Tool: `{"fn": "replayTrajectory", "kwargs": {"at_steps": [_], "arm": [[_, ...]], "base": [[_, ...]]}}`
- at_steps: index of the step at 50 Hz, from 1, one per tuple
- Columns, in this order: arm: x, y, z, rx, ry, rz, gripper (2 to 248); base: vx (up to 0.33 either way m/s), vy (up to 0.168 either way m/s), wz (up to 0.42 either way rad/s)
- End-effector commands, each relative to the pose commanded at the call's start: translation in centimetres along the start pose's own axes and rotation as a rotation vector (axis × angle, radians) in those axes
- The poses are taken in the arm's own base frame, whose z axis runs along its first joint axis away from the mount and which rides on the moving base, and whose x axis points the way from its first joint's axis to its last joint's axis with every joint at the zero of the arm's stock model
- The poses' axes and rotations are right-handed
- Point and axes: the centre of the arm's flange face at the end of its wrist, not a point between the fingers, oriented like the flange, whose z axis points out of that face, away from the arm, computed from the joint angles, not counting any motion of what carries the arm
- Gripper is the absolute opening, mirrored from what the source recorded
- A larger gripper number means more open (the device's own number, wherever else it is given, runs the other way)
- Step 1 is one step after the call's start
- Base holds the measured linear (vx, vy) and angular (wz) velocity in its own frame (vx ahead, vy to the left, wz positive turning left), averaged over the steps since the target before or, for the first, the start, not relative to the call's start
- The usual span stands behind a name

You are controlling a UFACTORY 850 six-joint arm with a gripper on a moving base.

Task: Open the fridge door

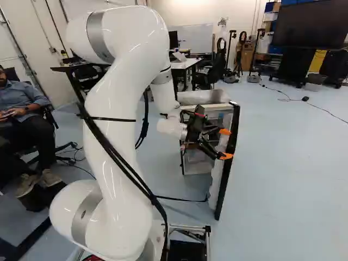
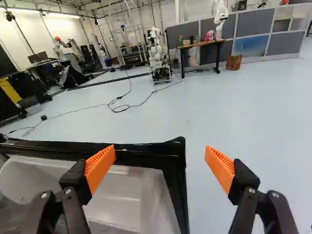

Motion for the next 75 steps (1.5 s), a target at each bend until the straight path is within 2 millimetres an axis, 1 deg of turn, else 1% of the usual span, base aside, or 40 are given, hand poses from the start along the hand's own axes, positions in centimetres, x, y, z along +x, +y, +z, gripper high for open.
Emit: {"fn": "replayTrajectory", "kwargs": {"at_steps": [25, 44, 53, 75], "arm": [[0.8, -2.1, 5.3, -0.092, 0.026, 0.07, 247], [1.3, -3.3, 8.5, -0.138, 0.043, 0.113, 247], [1.3, -3.6, 9.0, -0.146, 0.046, 0.12, 247], [1.3, -3.6, 9.1, -0.147, 0.047, 0.121, 247]], "base": [[0.0, 0.0, 0.0], [0.0, 0.0, 0.0], [0.0, 0.0, 0.0], [0.0, 0.0, 0.0]]}}
